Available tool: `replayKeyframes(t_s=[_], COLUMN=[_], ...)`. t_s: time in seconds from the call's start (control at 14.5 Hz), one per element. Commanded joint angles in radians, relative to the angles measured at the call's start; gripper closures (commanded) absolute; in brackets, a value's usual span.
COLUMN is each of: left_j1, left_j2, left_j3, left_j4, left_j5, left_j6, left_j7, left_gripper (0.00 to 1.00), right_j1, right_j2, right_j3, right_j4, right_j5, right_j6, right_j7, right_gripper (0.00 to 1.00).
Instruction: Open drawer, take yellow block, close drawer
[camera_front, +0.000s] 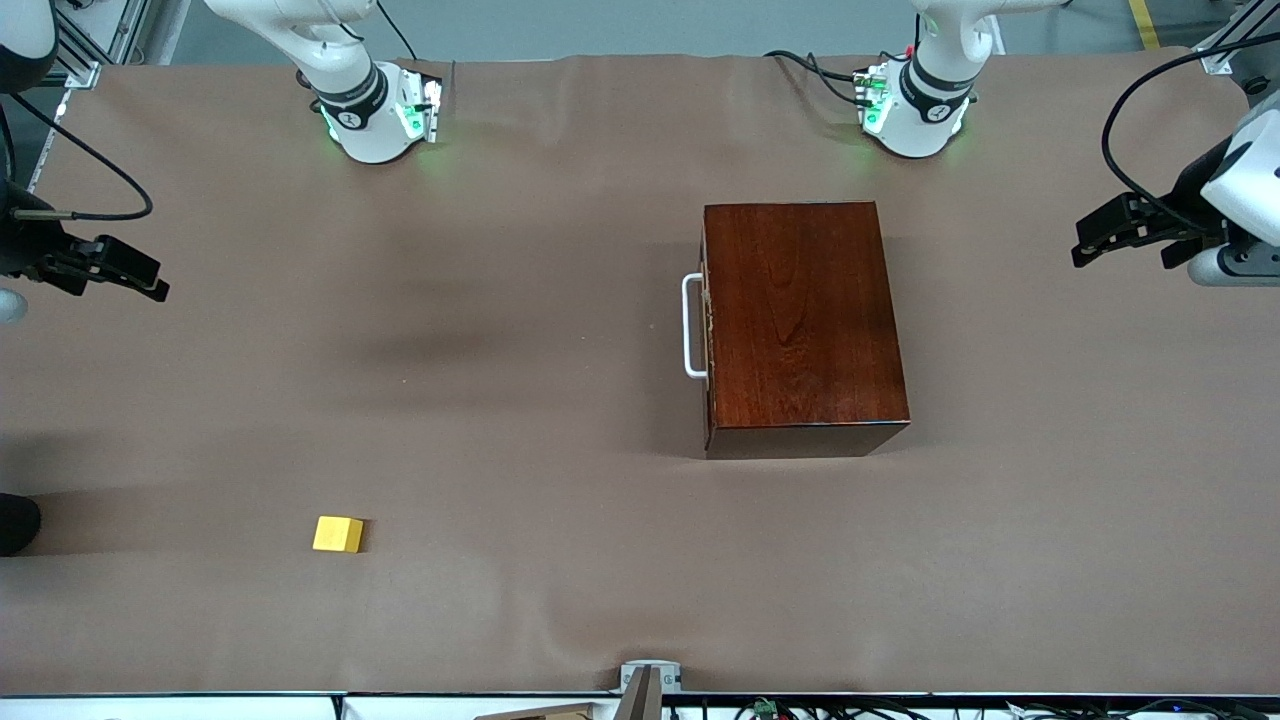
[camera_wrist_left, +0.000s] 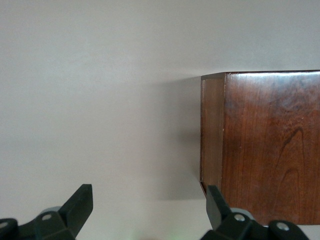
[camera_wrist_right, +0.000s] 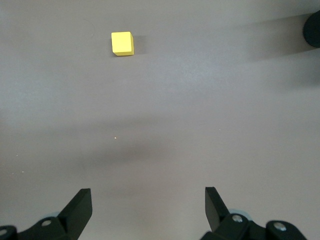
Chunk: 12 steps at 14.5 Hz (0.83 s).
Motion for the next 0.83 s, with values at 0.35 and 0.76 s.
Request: replayKeyframes(t_s=[0.35, 0.76], left_j1=[0.019, 0.015], left_j2=[0.013, 0.025], left_j3=[-0.016, -0.016], left_j4=[0.025, 0.026], left_j5=[0.011, 0.005], left_j6=[-0.006, -0.001], left_j7=[-0.032, -0.037], left_gripper=[0.0, 0.0], right_j1=[0.002, 0.004], right_j2=[0.001, 0.001], right_j3=[-0.003, -0.001], right_j4=[0.025, 0.025], right_j5=[-0.004, -0.004], right_j6=[-0.031, -0.031], right_j7=[0.016, 0.011], right_gripper=[0.0, 0.0])
